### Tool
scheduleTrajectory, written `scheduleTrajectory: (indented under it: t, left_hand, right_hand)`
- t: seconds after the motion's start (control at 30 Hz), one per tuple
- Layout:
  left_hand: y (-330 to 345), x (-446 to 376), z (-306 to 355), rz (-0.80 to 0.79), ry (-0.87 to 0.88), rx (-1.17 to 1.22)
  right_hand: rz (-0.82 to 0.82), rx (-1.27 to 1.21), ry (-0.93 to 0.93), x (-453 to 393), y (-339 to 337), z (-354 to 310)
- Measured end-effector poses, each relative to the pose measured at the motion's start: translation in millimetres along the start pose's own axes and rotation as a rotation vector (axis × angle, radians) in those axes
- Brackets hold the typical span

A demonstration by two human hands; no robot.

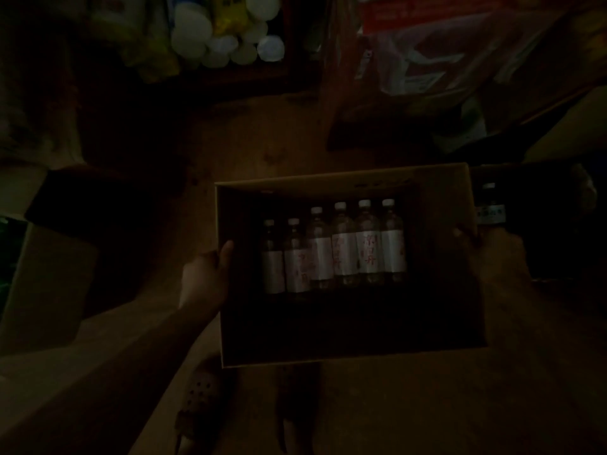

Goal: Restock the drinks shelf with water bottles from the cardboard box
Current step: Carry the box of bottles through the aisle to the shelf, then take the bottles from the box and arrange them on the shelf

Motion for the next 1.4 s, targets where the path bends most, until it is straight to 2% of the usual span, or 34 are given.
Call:
scheduleTrajectory:
  t: [0.17,0.3,0.33,0.4,0.47,0.5,0.53,0.6,0.63,0.7,0.77,1.0,1.23,1.4]
  left_hand:
    - [6.7,2.5,9.6,-0.012,-0.041,0.018]
    - [3.6,9.5,13.4,-0.011,-0.092,0.113]
    - [0.5,13.4,17.1,0.055,-0.082,0.129]
    - [-10.4,26.2,32.0,0.288,-0.033,0.168]
    - [-19.4,35.8,45.3,0.444,0.086,0.275]
    - [-20.2,38.1,52.1,0.412,0.125,0.355]
    - [-16.7,37.5,56.4,0.312,0.140,0.415]
    - [-3.4,29.9,64.0,0.019,0.086,0.469]
    - [4.3,25.5,67.2,-0.099,0.044,0.495]
    - [18.1,17.3,77.6,-0.225,-0.071,0.611]
    - [26.6,11.8,88.2,-0.300,-0.143,0.592]
    - [67.7,-30.1,83.9,-0.256,-0.189,0.570]
    - [150.8,-111.4,61.3,-0.317,0.092,0.293]
    - [202.6,-159.4,48.6,-0.333,0.084,0.326]
  right_hand:
    - [-0.007,-0.018,0.047,-3.7,-4.5,5.3]
    - [0.137,-0.112,0.053,16.8,-16.7,-9.8]
    - [0.183,-0.139,0.006,26.4,-19.9,-16.8]
    - [0.250,-0.142,-0.066,47.8,-26.3,-34.2]
    - [0.216,-0.130,-0.109,65.2,-26.0,-50.7]
    - [0.114,-0.162,-0.098,68.4,-22.5,-57.6]
    - [-0.040,-0.224,-0.056,69.9,-18.7,-64.2]
    - [-0.368,-0.367,0.047,72.2,-10.5,-75.4]
    - [-0.460,-0.406,0.072,73.0,-4.4,-79.1]
    - [-0.511,-0.450,0.094,73.8,6.4,-83.8]
    - [-0.540,-0.519,0.143,74.1,18.3,-83.7]
    - [-0.726,-0.481,0.166,81.3,74.2,-69.3]
    - [-0.896,-0.662,0.215,55.0,158.9,-65.8]
    - [-0.913,-0.849,0.269,42.1,194.9,-61.8]
Point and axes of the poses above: each hand's wrist, its own x-axis away from the middle knuckle, its own y-axis out of the palm, z = x × y, the point moved 1 cm from there along -x, towards the middle knuckle, and after that the axes turned 15 degrees about y, right-handed, at the moved point
